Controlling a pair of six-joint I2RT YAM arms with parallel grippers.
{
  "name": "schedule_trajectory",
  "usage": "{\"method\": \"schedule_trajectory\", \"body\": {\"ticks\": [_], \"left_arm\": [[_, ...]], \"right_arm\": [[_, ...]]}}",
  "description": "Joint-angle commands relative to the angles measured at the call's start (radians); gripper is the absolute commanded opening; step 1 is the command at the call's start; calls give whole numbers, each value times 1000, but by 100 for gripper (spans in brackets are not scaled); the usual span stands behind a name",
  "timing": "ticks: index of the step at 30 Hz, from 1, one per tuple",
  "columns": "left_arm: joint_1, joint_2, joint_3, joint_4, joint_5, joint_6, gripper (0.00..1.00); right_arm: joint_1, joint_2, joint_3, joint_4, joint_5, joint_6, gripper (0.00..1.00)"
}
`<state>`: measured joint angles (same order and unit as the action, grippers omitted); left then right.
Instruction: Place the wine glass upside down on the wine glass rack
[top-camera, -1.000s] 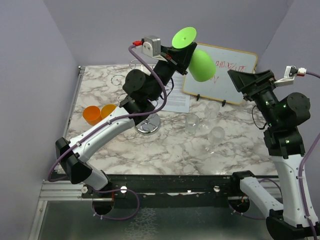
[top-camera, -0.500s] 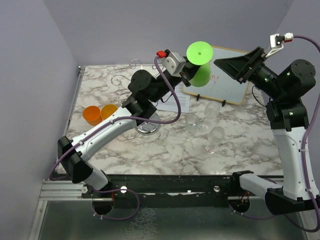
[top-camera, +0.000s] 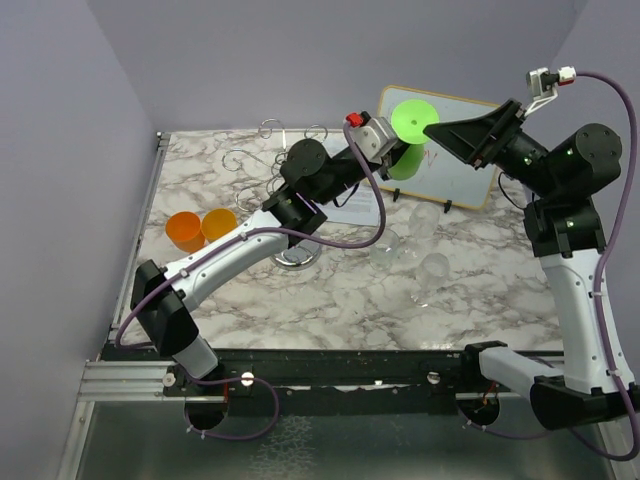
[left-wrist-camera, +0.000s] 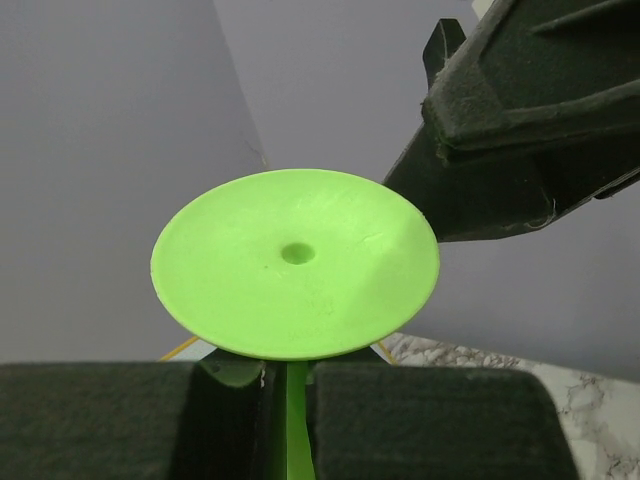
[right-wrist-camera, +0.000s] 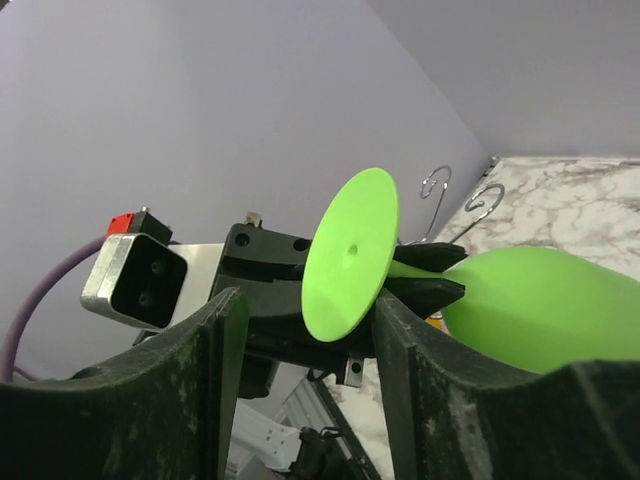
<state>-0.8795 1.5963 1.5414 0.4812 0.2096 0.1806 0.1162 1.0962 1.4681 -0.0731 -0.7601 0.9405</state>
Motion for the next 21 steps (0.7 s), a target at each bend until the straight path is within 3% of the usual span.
{"method": "schedule_trajectory", "body": {"ticks": [1, 3, 7, 10, 12, 19, 21], "left_arm": [[-3, 13, 18, 14, 37, 40, 0], [-3, 14, 14, 14, 56, 54, 0], [-3, 14, 6, 15, 93, 90, 0], [-3, 3, -16, 14, 106, 115, 0], [-3, -10, -29, 15, 86, 103, 1], [-3, -59, -58, 9, -42, 43, 61], [-3, -96, -78, -3, -116, 13, 71]], "right_arm": [[2, 10, 1, 13, 59, -9, 53], [2, 32, 12, -9, 77, 5, 39], [2, 43, 3, -25, 134, 35, 26], [2, 37, -26, 30, 157, 96, 3], [2, 36, -35, 43, 172, 124, 1], [2, 33, -47, 62, 270, 180, 1], [2, 40, -31, 36, 306, 176, 1]]}}
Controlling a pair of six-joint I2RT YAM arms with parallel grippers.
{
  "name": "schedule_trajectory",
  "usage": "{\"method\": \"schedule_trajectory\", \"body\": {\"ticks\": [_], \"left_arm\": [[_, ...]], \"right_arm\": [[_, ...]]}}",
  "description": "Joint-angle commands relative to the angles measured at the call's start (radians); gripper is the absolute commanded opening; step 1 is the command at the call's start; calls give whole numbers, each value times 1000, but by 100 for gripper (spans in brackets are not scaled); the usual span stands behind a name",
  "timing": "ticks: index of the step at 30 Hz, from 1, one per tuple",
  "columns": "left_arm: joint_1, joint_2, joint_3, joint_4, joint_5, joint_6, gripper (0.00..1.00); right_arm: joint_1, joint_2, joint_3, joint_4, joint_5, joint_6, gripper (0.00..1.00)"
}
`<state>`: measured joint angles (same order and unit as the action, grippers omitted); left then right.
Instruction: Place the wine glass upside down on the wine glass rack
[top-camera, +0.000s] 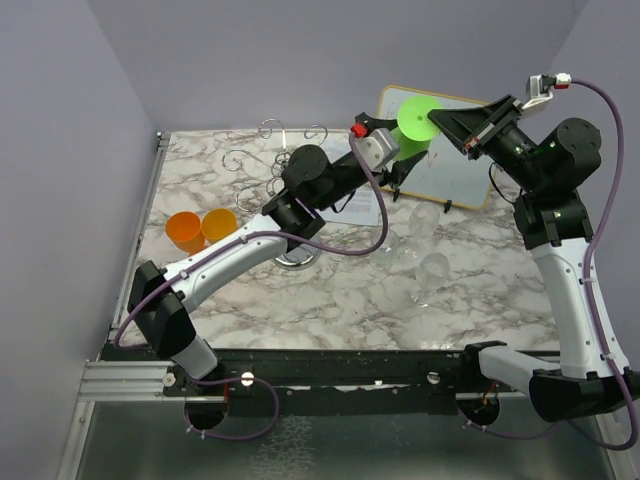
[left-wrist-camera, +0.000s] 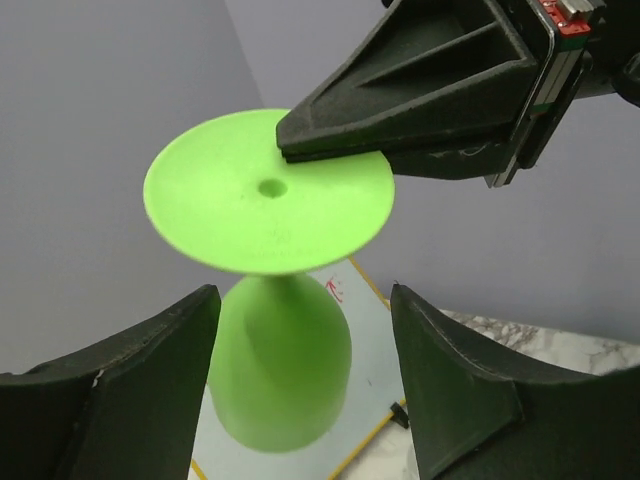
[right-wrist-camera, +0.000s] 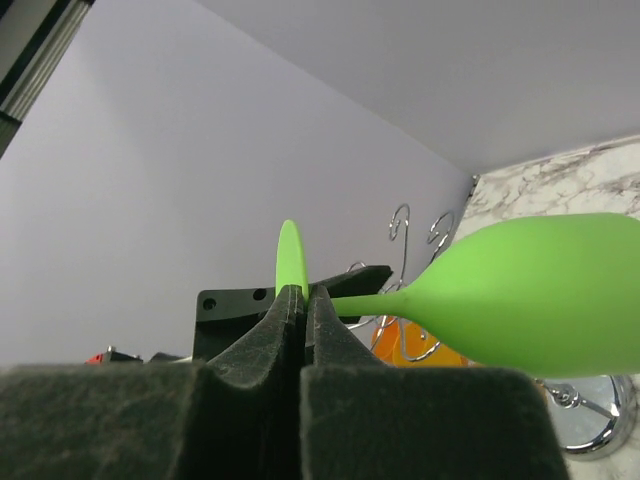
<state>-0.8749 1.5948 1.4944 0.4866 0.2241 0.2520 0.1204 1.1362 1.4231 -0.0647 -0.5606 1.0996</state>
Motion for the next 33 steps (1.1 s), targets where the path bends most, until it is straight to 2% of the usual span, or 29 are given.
{"method": "schedule_trajectory", "body": {"ticks": [1, 6, 14, 16, 19, 24, 33], "left_arm": [[-7, -113, -39, -24, -163, -77, 74], [-7, -190, -21, -210, -283, -129, 87], [-3, -236, 220, -730, -599, -181, 96], [2, -266, 240, -815, -682, -191, 98], [5, -357, 181, -856, -725, -220, 99], [5, -523, 29, -861, -656, -222, 99], [5, -697, -106, -840, -715, -241, 99]], "right_arm": [[-2, 10, 29, 7, 120, 11, 1], [-2, 81, 86, -50, 133, -24, 1], [1, 193, 80, -21, 72, -56, 1], [15, 227, 90, -16, 65, -71, 1], [46, 283, 102, 16, 62, -59, 1], [103, 371, 123, 127, 83, -9, 1], [242, 585, 322, 154, 165, 11, 1]]}}
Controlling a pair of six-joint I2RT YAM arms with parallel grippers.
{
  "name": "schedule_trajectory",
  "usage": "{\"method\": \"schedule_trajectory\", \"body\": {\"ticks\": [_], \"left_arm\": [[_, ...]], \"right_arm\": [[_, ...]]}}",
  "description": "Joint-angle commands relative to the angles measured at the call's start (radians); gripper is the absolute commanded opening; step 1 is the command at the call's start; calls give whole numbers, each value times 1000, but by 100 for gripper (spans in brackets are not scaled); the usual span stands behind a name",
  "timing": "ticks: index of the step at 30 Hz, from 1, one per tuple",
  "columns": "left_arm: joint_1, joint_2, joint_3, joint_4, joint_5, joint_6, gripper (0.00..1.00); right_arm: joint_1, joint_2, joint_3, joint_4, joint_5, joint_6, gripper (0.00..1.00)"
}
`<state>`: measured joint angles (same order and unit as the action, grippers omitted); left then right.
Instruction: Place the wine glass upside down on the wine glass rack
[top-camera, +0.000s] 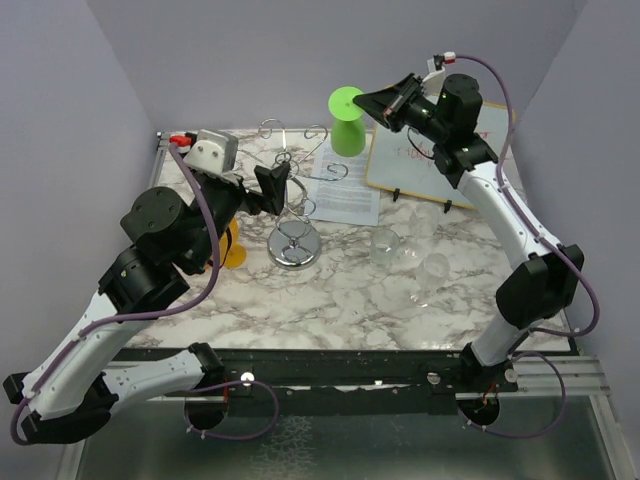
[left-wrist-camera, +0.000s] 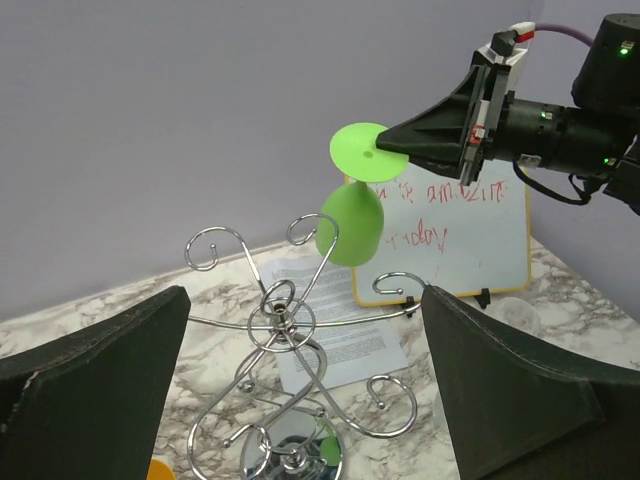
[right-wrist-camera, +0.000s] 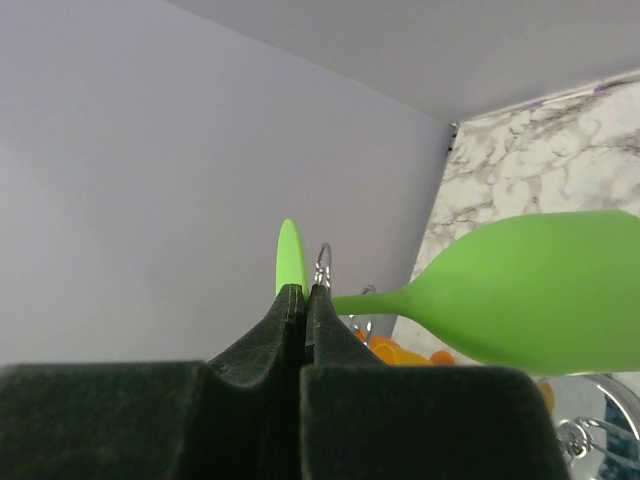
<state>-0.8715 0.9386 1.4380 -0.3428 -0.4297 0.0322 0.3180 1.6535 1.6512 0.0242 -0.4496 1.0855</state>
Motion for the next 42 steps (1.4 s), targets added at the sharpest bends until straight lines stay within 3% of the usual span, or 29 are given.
{"method": "schedule_trajectory", "body": {"ticks": [1, 7, 12, 18, 42], "left_arm": [[2, -49, -59, -5, -71, -24, 99], [2, -71, -73, 8, -114, -15, 99], [2, -70, -84, 19, -216, -20, 99], [2, -81, -103, 39, -232, -18, 99], [2, -71, -114, 56, -252, -29, 99]], "right_arm": [[55, 93, 128, 54, 64, 24, 1], [130, 228, 301, -22, 76, -10, 1], [178, 273, 358, -102, 80, -48, 1], [213, 282, 369, -132, 68, -55, 1], [245, 74, 166, -205, 88, -91, 1]]}}
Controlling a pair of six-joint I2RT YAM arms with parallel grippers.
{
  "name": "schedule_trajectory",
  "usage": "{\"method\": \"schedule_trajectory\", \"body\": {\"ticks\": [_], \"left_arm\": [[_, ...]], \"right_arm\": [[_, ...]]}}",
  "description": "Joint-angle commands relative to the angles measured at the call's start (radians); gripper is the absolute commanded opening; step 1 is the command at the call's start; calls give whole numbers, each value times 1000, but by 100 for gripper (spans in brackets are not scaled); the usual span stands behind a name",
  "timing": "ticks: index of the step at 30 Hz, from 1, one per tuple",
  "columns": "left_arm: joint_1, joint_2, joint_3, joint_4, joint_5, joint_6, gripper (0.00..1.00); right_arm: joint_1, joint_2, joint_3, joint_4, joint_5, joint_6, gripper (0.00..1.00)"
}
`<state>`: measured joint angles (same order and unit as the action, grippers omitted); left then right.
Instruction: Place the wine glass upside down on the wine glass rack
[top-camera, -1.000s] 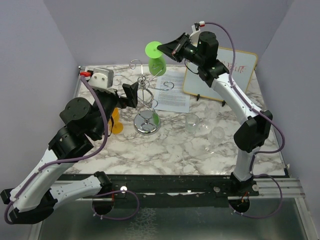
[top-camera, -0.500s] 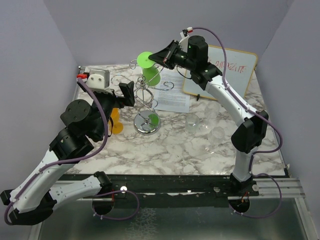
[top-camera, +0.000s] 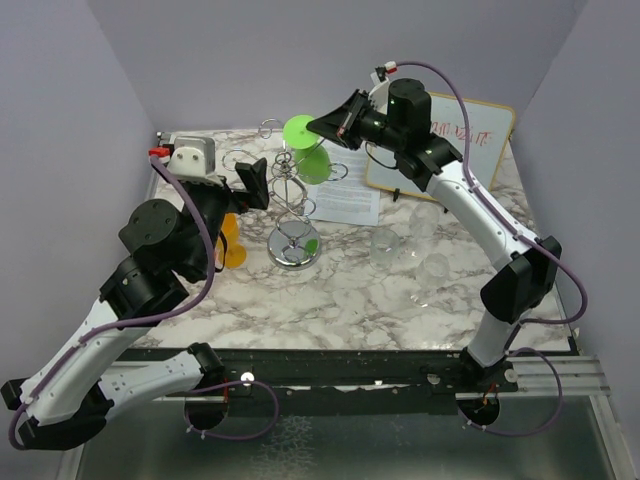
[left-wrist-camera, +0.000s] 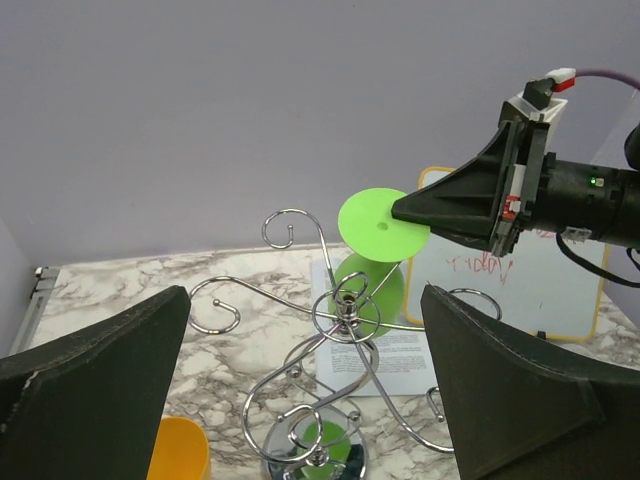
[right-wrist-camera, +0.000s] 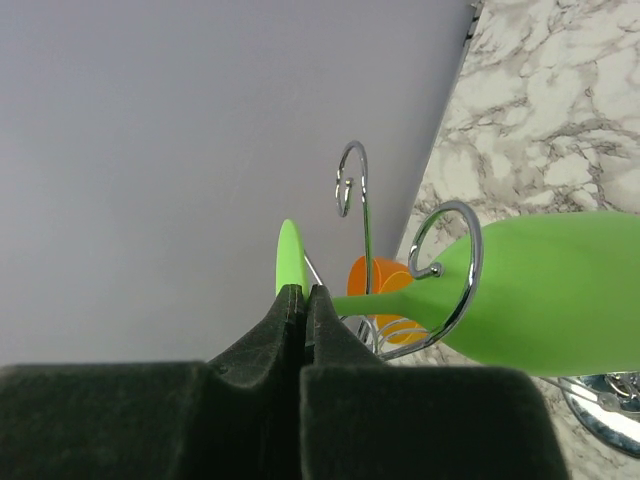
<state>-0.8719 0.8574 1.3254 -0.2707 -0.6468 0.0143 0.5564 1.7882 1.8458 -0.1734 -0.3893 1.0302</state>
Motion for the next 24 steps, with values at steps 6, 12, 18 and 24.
{"method": "schedule_trajectory", "body": {"ticks": [6, 12, 18, 24], "left_arm": [[2, 4, -22, -19, -39, -48, 99], [2, 26, -34, -17, -55, -50, 99], [2, 36, -35, -13, -37, -58, 99], [2, 37, -37, -11, -39, -59, 99]], "right_arm": [[7, -107, -42, -43, 115, -117, 1], [7, -122, -37, -63, 247, -194, 1], [6, -79, 32, -54, 266, -259, 1], [5, -32, 81, -60, 240, -269, 1]]}}
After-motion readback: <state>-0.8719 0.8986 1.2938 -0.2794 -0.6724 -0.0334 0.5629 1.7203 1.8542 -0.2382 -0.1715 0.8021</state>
